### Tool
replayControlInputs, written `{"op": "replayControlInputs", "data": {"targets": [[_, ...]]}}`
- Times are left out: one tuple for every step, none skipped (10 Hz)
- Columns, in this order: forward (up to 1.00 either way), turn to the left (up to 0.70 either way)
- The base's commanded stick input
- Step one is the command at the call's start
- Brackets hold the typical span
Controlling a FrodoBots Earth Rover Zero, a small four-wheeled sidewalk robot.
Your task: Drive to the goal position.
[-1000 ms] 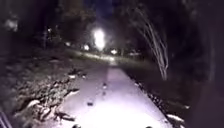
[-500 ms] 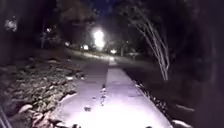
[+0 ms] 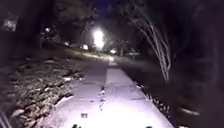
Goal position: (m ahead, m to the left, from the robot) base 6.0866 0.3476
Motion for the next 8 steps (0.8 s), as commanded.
{"op": "replayControlInputs", "data": {"targets": [[0.30, 0.00], [0.30, 0.00], [0.30, 0.00], [0.30, 0.00], [0.30, 0.00], [0.30, 0.00], [0.30, 0.00], [0.30, 0.06]]}}
